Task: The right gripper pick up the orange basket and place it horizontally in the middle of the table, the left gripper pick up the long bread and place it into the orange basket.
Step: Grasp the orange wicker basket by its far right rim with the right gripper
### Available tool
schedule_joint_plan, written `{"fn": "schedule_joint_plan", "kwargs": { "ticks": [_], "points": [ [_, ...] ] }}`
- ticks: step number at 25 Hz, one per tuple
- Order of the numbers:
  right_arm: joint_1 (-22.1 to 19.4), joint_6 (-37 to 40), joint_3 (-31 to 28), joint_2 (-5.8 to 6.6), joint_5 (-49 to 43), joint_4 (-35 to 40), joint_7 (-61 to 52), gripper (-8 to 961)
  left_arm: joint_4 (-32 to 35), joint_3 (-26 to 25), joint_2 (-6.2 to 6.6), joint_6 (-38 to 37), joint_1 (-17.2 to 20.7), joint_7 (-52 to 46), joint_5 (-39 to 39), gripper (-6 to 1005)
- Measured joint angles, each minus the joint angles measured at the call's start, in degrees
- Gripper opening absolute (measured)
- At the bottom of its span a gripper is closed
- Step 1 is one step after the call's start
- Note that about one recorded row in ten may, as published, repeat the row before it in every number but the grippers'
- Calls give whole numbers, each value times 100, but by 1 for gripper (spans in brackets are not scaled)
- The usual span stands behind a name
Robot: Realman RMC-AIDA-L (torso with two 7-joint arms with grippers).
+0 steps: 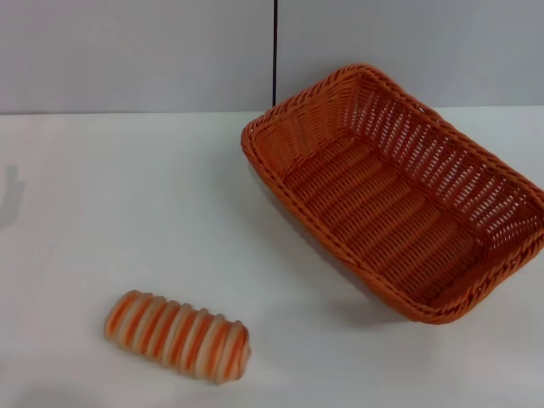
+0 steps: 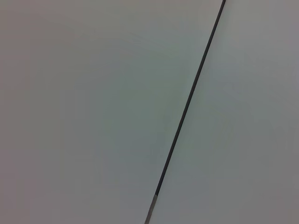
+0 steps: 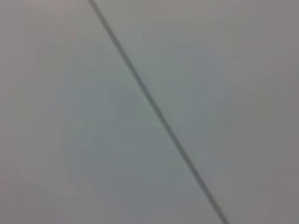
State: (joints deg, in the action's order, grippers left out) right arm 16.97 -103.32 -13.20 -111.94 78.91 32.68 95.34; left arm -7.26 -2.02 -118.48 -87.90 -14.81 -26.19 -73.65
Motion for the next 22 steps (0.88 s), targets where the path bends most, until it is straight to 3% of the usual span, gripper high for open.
{"fn": "schedule_joint_plan", "kwargs": {
  "ticks": [3, 5, 6, 9, 10, 12, 14, 22],
  "points": [
    [25, -11, 410, 99, 1, 360, -501, 722, -2, 0, 0, 8, -10, 0, 0, 858],
    [41, 35, 1249, 228, -39, 1127, -1288, 722, -3, 0, 0, 23, -14, 0, 0, 858],
    [41, 35, 1249, 228, -39, 1127, -1288, 722, -3, 0, 0, 23, -14, 0, 0, 857],
    [40, 64, 2186, 328, -220, 2052, -2011, 721, -5, -1, 0, 64, -14, 0, 0, 857],
    [61, 59, 2677, 370, -436, 2690, -2548, 721, -8, 0, 0, 70, -15, 0, 0, 857],
    [87, 48, 2888, 381, -555, 2980, -2792, 721, -16, 0, 0, 91, -18, 0, 0, 857],
    [259, -11, 3588, 409, -1163, 3919, -3562, 721, -21, 0, 0, 135, -46, 0, -1, 857],
    [781, -374, 4529, 495, -2288, 4299, -4126, 722, -21, 0, 0, 152, -65, 0, -7, 856]
  ]
}}
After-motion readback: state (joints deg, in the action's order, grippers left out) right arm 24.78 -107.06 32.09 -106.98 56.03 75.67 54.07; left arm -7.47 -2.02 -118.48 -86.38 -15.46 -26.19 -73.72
